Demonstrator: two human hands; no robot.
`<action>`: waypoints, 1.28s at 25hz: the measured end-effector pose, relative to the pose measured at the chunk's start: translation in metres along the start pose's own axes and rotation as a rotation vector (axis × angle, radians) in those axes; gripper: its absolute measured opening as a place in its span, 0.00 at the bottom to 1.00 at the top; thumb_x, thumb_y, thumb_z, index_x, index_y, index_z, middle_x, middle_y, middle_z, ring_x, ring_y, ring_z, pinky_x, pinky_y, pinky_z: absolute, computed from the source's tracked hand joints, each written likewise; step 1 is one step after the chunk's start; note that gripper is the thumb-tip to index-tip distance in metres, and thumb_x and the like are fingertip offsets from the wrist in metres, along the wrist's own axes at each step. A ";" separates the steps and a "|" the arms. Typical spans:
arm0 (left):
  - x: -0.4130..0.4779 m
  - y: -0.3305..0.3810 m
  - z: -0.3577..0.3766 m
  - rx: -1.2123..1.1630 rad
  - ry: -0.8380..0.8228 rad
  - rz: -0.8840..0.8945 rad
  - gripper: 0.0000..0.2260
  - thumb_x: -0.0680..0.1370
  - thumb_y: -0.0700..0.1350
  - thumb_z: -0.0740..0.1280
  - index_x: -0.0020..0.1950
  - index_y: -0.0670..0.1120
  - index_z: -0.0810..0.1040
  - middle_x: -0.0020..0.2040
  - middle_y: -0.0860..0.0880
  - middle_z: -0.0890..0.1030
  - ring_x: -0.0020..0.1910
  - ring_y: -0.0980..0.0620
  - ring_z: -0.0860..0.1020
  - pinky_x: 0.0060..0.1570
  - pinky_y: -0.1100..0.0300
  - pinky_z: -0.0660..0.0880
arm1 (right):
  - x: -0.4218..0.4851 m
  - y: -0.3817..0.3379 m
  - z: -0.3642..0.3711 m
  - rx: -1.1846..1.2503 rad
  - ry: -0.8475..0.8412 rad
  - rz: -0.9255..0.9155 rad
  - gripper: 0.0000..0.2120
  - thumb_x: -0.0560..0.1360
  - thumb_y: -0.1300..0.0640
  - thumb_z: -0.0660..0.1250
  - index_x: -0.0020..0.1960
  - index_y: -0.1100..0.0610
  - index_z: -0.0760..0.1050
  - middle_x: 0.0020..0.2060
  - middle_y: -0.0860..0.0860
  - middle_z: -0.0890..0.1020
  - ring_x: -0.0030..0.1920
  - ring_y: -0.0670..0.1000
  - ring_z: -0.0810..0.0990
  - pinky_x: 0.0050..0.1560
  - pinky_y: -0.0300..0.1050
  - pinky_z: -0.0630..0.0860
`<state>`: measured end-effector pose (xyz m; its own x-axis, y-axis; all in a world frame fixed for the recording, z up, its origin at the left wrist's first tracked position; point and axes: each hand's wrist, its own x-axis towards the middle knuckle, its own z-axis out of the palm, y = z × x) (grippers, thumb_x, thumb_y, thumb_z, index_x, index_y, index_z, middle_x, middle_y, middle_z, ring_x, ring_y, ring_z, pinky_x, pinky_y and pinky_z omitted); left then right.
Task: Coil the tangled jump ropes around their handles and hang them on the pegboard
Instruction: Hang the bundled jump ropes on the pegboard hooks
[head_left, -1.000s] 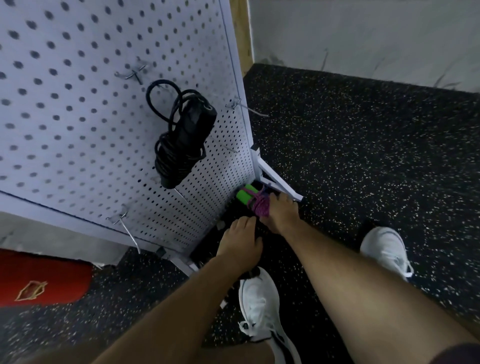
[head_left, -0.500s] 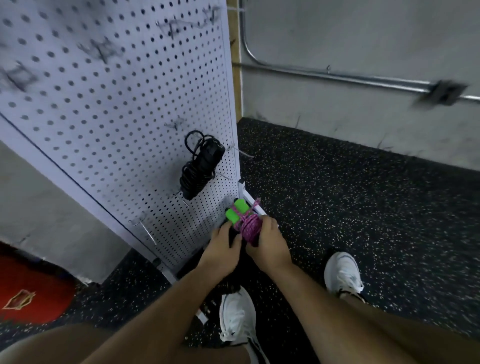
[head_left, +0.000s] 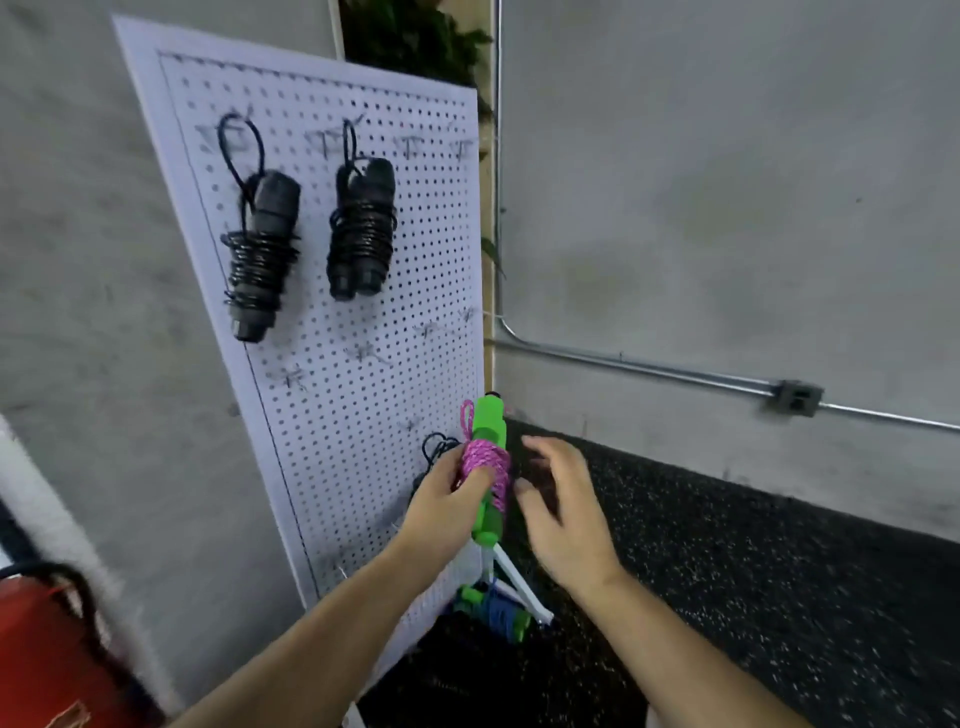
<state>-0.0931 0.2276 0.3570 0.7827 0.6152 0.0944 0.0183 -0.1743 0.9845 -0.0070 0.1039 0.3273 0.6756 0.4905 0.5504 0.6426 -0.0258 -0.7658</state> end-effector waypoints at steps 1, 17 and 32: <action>-0.002 0.021 -0.007 0.027 -0.014 0.057 0.11 0.81 0.43 0.65 0.49 0.59 0.82 0.43 0.57 0.85 0.43 0.57 0.82 0.42 0.65 0.76 | 0.018 -0.018 -0.001 0.109 0.054 0.096 0.18 0.76 0.47 0.66 0.66 0.42 0.74 0.62 0.41 0.75 0.64 0.45 0.76 0.68 0.51 0.73; 0.078 0.226 -0.061 0.688 0.252 0.766 0.13 0.79 0.36 0.64 0.64 0.39 0.76 0.57 0.45 0.77 0.60 0.51 0.73 0.57 0.79 0.58 | 0.209 -0.166 -0.001 0.514 0.414 0.066 0.27 0.75 0.62 0.73 0.71 0.56 0.67 0.52 0.51 0.82 0.48 0.45 0.83 0.55 0.48 0.81; 0.175 0.282 -0.063 1.172 0.274 0.712 0.26 0.81 0.41 0.60 0.80 0.44 0.62 0.78 0.46 0.66 0.76 0.48 0.64 0.74 0.56 0.60 | 0.272 -0.157 -0.002 0.311 0.480 -0.043 0.25 0.75 0.61 0.73 0.70 0.54 0.70 0.59 0.44 0.70 0.57 0.50 0.78 0.62 0.52 0.77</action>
<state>0.0101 0.3347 0.6610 0.7011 0.2291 0.6753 0.2825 -0.9587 0.0320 0.0762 0.2391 0.5981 0.7862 0.0329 0.6171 0.5859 0.2783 -0.7611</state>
